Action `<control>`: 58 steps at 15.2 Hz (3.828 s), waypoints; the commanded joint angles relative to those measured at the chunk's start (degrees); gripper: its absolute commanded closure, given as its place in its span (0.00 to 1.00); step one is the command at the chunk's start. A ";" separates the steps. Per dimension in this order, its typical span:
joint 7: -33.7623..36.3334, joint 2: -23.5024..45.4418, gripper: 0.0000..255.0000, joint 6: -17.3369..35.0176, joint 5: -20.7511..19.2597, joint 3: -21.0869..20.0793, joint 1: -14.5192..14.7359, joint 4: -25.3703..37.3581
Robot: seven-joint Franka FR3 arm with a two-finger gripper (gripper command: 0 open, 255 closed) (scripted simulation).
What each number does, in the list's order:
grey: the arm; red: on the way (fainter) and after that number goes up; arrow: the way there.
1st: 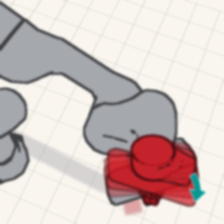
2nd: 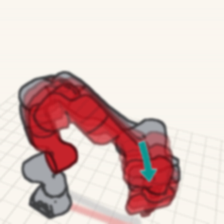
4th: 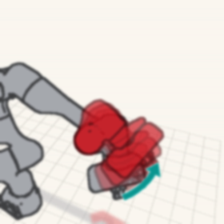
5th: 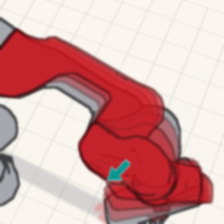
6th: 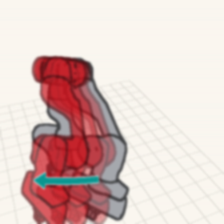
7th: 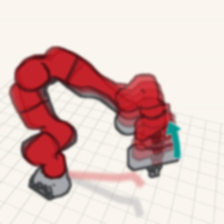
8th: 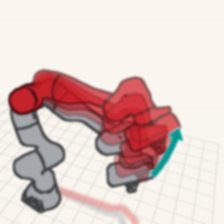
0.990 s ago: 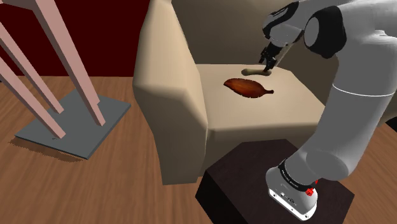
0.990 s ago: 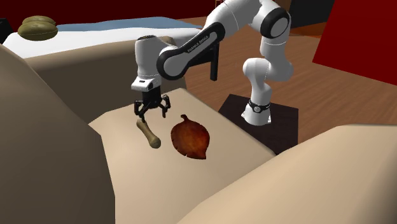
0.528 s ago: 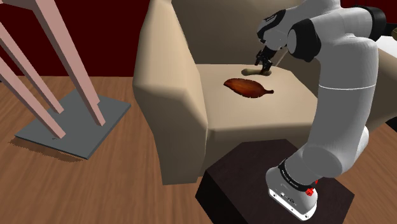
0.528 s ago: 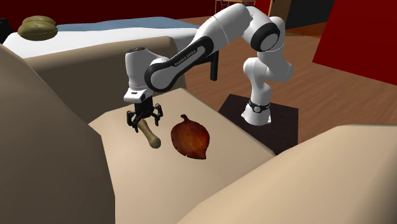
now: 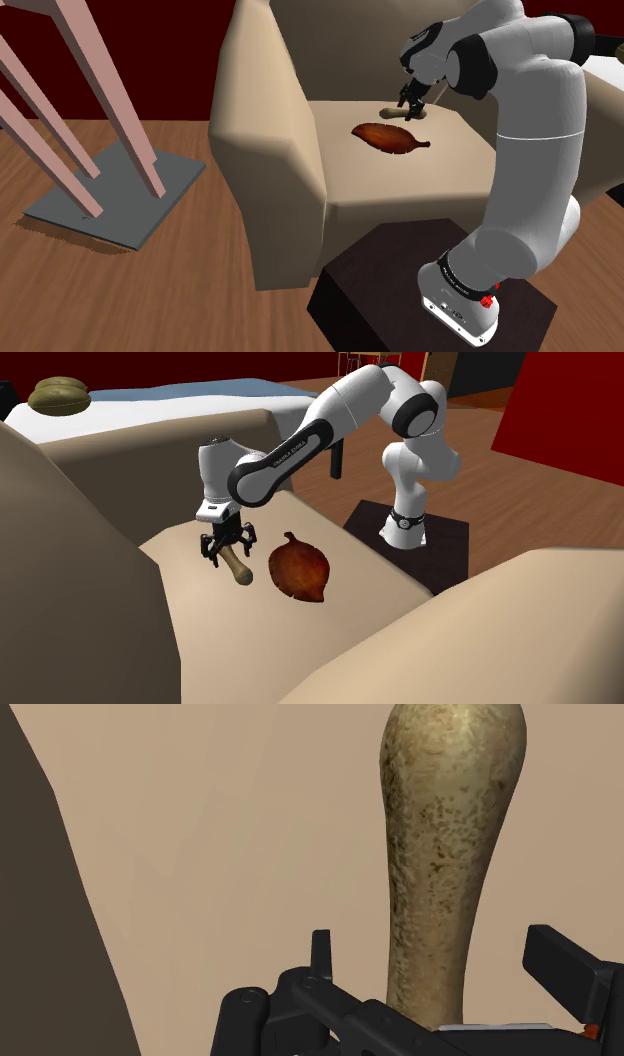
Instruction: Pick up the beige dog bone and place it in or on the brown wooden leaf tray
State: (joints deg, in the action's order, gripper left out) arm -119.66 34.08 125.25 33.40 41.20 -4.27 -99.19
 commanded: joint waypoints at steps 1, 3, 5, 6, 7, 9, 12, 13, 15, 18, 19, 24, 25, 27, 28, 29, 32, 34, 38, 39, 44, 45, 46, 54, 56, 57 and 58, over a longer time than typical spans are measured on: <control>-0.01 0.02 0.00 0.02 0.02 -0.01 -0.01 0.00; -0.01 0.01 0.00 0.01 0.01 -0.01 -0.01 0.00; -0.01 0.01 1.00 0.01 0.01 -0.01 -0.01 0.00; -0.01 0.01 1.00 0.01 0.01 -0.01 -0.01 0.00; -0.01 0.01 1.00 0.02 0.01 -0.01 -0.01 0.00; -0.01 0.01 1.00 0.01 0.01 -0.01 -0.01 0.00; -0.01 0.01 1.00 0.02 0.01 -0.01 -0.01 0.00; -0.01 0.02 1.00 0.02 0.02 -0.01 -0.01 0.00; 0.50 -0.80 1.00 -0.98 -0.72 0.52 0.32 0.33; 1.26 -1.98 1.00 -2.52 -1.79 1.28 0.78 0.93; 1.51 -2.36 1.00 -3.04 -2.14 1.53 0.92 1.16; 2.74 -4.14 1.00 -5.74 -3.83 2.65 1.54 2.51; 2.98 -4.47 1.00 -6.30 -4.15 2.86 1.64 2.82; 3.45 -5.11 1.00 -7.43 -4.77 3.25 1.83 3.49; 3.68 -5.41 1.00 -8.01 -5.07 3.43 1.92 3.85; 3.91 -5.71 1.00 -8.59 -5.37 3.61 1.99 4.22; 4.57 -6.54 1.00 -10.37 -6.21 4.11 2.17 5.43; 5.45 -8.95 1.00 -9.08 -7.52 4.88 4.36 2.25; 10.55 -18.79 1.00 -3.91 -13.97 7.84 12.92 -9.62; 12.35 -21.43 1.00 -2.72 -16.04 8.48 14.94 -12.35; 24.64 -35.77 1.00 1.81 -29.32 9.05 22.16 -24.70; 27.43 -38.61 1.00 2.30 -32.11 8.24 22.56 -26.90; 30.16 -41.33 1.00 2.64 -34.73 7.24 22.71 -29.01; 31.64 -41.61 1.00 8.65 -35.15 6.30 22.85 -35.22; 30.60 -40.29 1.00 10.26 -33.85 6.74 23.15 -35.90; 30.03 -39.60 1.00 11.06 -33.12 6.95 23.30 -36.23; 29.42 -38.88 1.00 11.85 -32.34 7.14 23.44 -36.53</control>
State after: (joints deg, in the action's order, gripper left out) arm -89.63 -5.47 136.38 0.35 48.11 19.06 -135.47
